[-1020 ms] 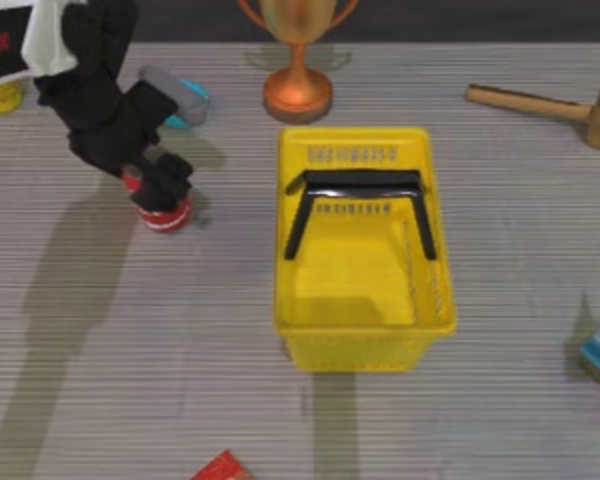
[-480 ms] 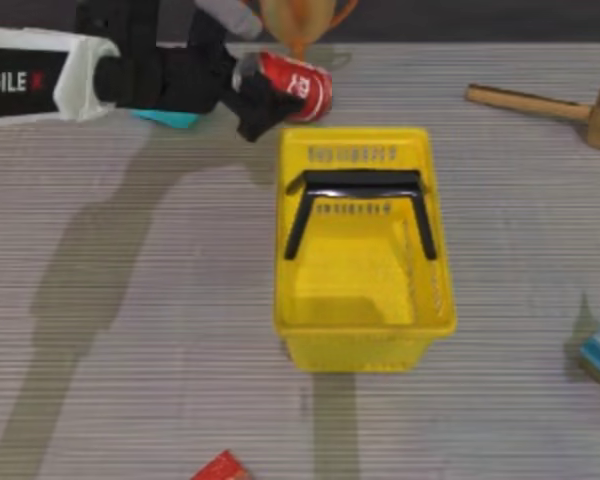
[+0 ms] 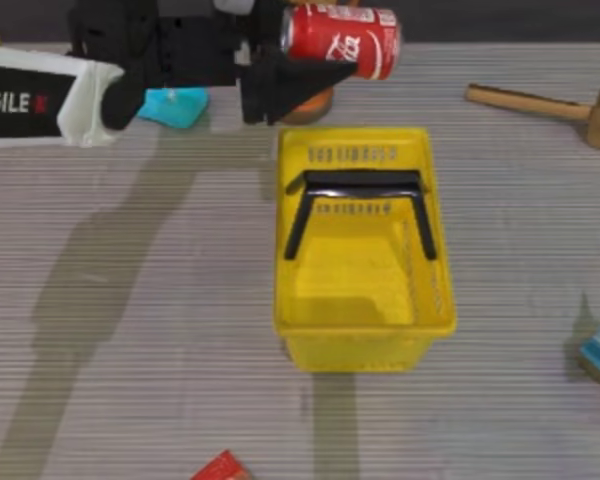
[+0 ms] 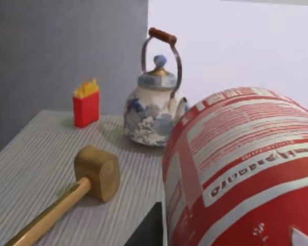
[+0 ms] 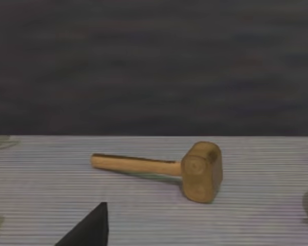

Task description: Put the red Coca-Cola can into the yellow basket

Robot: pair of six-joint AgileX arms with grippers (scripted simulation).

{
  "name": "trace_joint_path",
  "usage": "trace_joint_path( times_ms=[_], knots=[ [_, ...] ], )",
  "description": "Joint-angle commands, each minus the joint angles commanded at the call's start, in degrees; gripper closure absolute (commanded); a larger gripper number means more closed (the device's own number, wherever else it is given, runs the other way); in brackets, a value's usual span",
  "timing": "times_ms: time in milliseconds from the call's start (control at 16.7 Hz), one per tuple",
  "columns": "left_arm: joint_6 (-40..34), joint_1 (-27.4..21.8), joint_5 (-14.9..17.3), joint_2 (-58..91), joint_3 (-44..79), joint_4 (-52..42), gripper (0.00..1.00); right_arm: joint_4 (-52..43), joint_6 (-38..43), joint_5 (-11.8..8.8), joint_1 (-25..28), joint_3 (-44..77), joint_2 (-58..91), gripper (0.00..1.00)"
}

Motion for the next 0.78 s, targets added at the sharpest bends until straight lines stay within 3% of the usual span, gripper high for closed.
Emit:
trace_joint_path(
  times_ms=[180,540,780],
  knots=[
    [-1.5,-0.3,3.7,-1.1,-0.9,4.2,1.00,0.0,0.0,0.0,0.0,0.0,0.0,0.00],
    [-1.4,0.0,3.8,-0.8,-0.8,4.5,1.00,0.0,0.0,0.0,0.0,0.0,0.0,0.00],
    [-1.5,0.4,4.0,4.0,-2.1,10.7,1.00,0.0,0.0,0.0,0.0,0.0,0.0,0.00]
  ],
)
